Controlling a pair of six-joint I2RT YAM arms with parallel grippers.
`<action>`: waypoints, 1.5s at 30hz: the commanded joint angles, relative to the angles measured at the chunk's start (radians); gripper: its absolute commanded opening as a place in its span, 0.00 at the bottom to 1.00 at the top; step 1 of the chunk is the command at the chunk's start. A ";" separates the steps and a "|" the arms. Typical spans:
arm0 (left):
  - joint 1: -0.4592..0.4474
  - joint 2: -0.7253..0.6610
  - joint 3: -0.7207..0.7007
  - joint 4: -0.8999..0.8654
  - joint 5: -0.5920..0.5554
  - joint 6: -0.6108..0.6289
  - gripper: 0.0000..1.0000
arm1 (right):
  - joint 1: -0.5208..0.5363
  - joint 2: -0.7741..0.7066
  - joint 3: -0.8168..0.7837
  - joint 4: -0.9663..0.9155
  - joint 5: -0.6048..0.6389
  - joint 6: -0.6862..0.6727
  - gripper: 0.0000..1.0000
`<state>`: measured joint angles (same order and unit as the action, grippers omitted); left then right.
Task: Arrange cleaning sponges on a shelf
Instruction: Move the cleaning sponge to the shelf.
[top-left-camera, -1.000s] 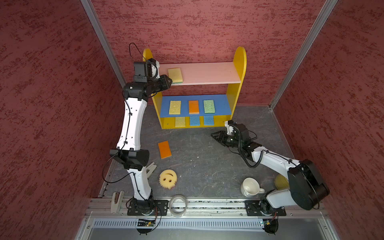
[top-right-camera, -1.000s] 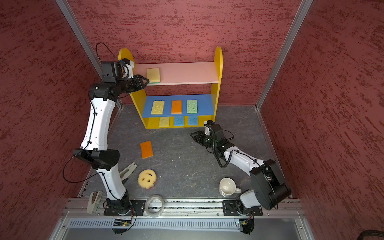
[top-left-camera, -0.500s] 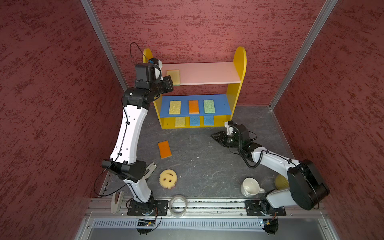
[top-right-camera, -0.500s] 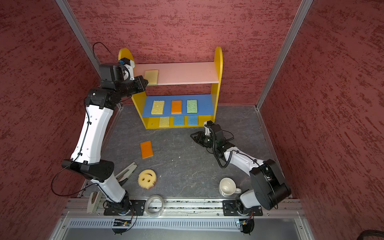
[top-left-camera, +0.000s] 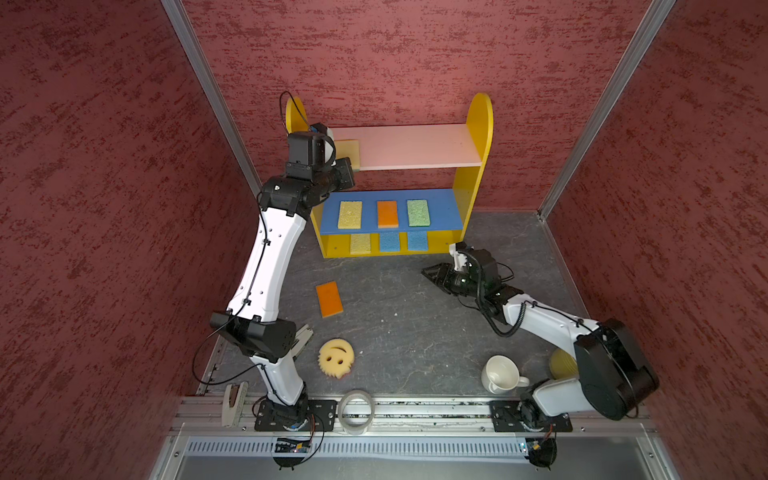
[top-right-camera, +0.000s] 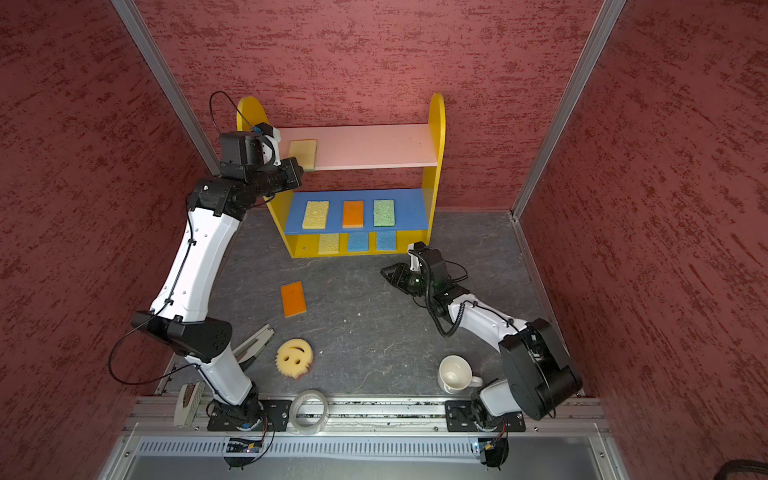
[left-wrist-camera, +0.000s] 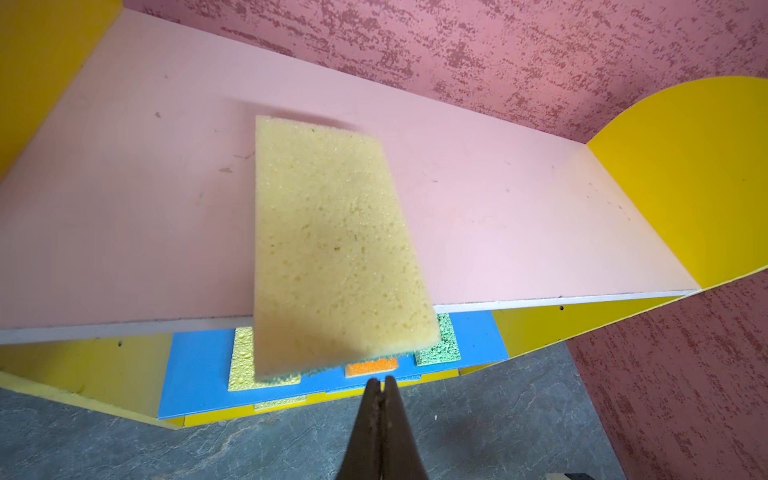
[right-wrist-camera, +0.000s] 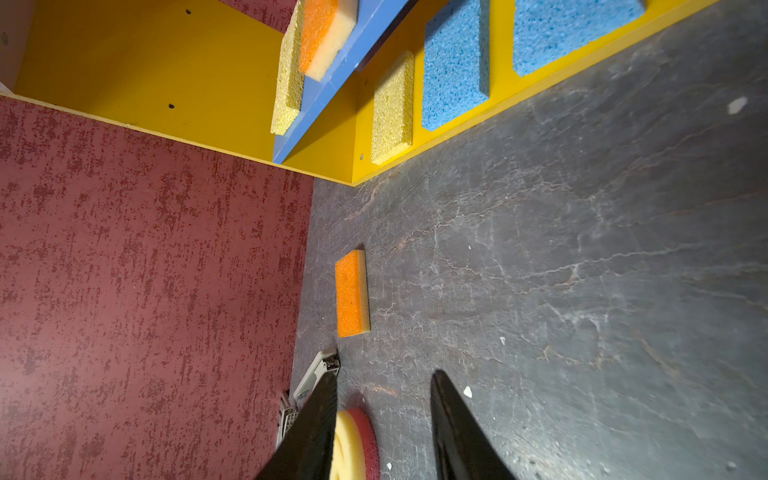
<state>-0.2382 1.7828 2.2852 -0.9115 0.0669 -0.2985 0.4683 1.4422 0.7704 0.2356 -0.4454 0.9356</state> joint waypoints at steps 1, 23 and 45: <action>0.010 0.050 0.074 -0.006 -0.008 -0.002 0.00 | -0.002 0.006 -0.009 0.028 -0.001 0.014 0.39; -0.005 0.037 0.104 0.047 0.004 0.019 0.00 | -0.002 0.027 -0.020 0.036 -0.007 0.015 0.39; 0.005 -0.018 -0.061 0.078 -0.001 -0.006 0.00 | 0.000 0.017 -0.022 0.030 -0.002 0.016 0.39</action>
<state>-0.2409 1.7424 2.2017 -0.8223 0.0479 -0.2901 0.4683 1.4811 0.7429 0.2474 -0.4458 0.9390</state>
